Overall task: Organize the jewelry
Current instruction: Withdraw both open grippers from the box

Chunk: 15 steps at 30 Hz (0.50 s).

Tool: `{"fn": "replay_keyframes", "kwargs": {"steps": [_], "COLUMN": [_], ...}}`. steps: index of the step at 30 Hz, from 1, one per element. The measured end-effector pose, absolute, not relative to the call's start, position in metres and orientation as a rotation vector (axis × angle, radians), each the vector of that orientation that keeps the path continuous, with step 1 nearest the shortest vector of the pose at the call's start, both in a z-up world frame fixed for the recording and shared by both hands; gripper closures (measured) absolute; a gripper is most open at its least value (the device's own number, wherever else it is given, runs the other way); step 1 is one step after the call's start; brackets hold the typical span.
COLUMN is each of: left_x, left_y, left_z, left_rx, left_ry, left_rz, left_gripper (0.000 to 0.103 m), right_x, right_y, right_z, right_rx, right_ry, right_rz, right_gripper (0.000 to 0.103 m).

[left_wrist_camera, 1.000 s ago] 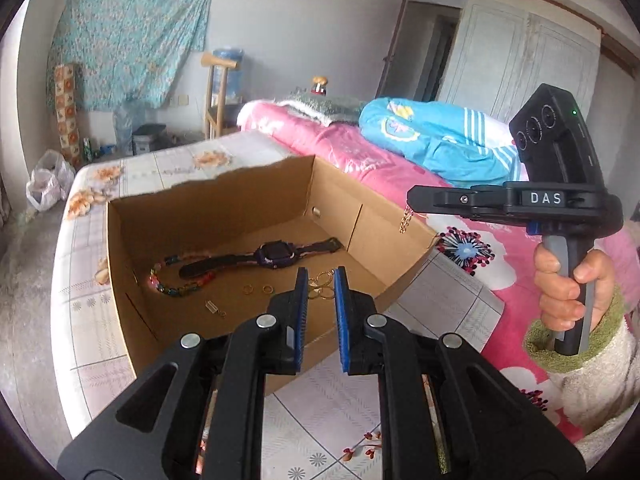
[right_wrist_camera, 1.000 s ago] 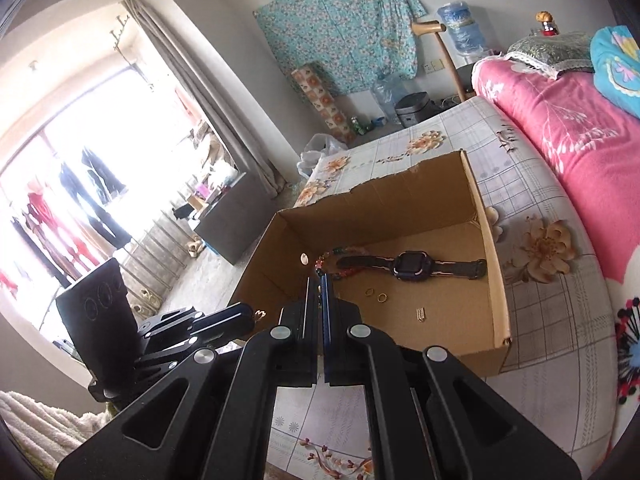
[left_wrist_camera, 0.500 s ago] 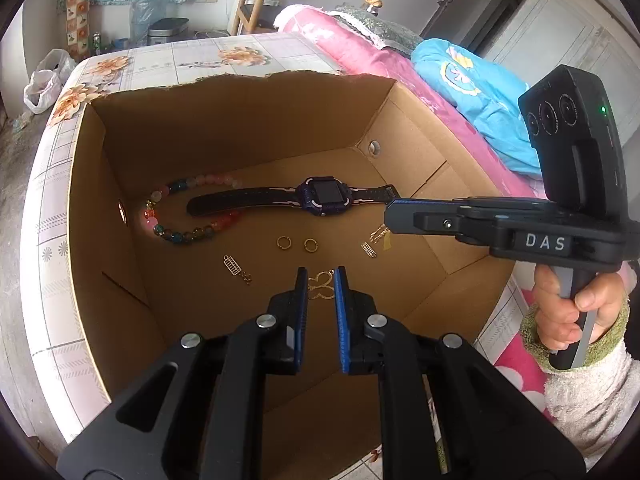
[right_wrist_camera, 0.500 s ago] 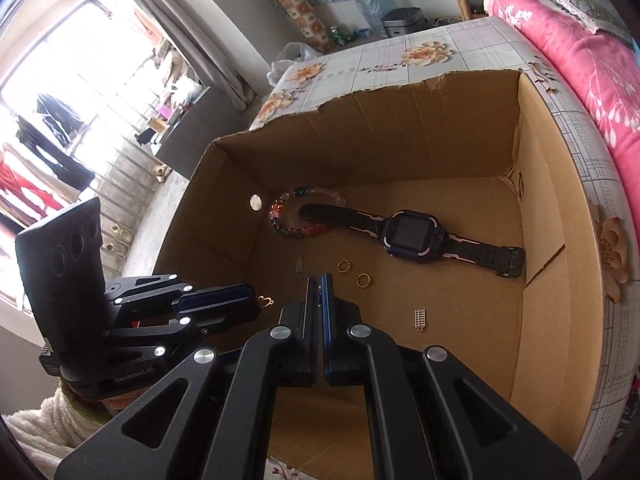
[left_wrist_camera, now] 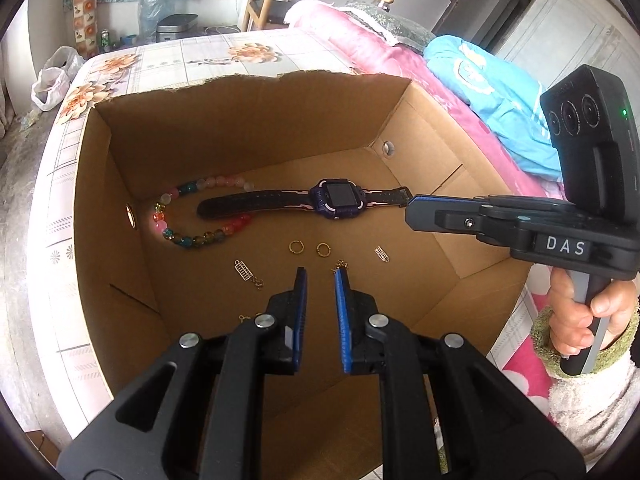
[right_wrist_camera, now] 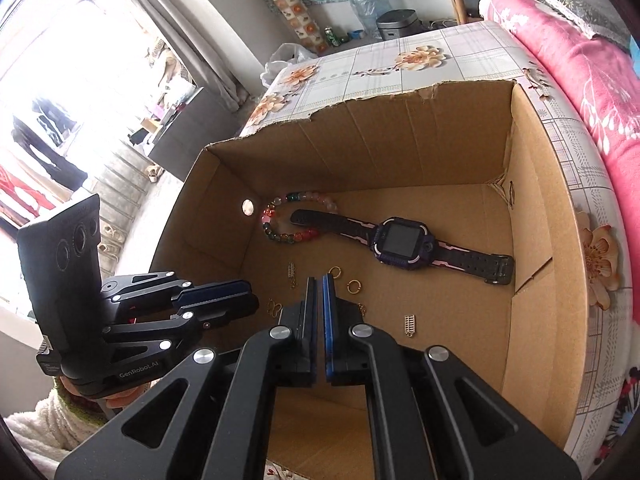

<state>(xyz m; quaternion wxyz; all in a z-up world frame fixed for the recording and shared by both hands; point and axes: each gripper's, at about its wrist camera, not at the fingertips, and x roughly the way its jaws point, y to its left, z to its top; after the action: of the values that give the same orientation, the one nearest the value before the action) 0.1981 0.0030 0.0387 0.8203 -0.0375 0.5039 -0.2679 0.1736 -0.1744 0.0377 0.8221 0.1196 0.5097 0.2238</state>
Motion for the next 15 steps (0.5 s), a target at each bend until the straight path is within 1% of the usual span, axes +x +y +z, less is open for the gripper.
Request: {"fn": "replay_keyframes", "kwargs": {"steps": [1, 4, 7, 8, 9, 10, 11, 12, 14, 15], "left_x": [0.197, 0.192, 0.182, 0.177, 0.172, 0.165, 0.158, 0.15, 0.133, 0.125], "left_y": [0.004, 0.007, 0.01, 0.013, 0.015, 0.019, 0.023, 0.027, 0.038, 0.043], "left_z": [0.04, 0.048, 0.062, 0.068, 0.074, 0.081, 0.087, 0.094, 0.105, 0.11], "left_rx": [-0.085, -0.083, -0.079, -0.081, -0.082, -0.081, -0.08, -0.079, -0.081, -0.084], "left_ry": [1.066, 1.022, 0.958, 0.932, 0.903, 0.868, 0.836, 0.804, 0.749, 0.726], "left_rz": [-0.573, -0.57, -0.571, -0.573, -0.573, -0.574, -0.572, -0.568, -0.563, -0.561], "left_gripper": [0.089, 0.081, 0.078, 0.074, 0.072, 0.067, 0.061, 0.057, 0.045, 0.042], "right_x": [0.173, 0.168, 0.16, 0.157, 0.152, 0.146, 0.14, 0.133, 0.115, 0.107], "right_y": [-0.175, -0.177, -0.179, -0.18, -0.181, -0.182, -0.183, -0.184, -0.188, -0.189], "right_z": [0.04, 0.045, 0.052, 0.056, 0.06, 0.064, 0.069, 0.075, 0.087, 0.093], "right_rx": [0.256, 0.258, 0.262, 0.264, 0.264, 0.263, 0.263, 0.262, 0.261, 0.262], "right_ry": [1.077, 1.054, 1.027, 1.014, 0.996, 0.975, 0.951, 0.925, 0.872, 0.847], "right_rz": [0.476, 0.474, 0.466, 0.466, 0.468, 0.47, 0.474, 0.481, 0.498, 0.507], "right_gripper": [0.1, 0.099, 0.097, 0.091, 0.084, 0.08, 0.075, 0.07, 0.066, 0.064]}}
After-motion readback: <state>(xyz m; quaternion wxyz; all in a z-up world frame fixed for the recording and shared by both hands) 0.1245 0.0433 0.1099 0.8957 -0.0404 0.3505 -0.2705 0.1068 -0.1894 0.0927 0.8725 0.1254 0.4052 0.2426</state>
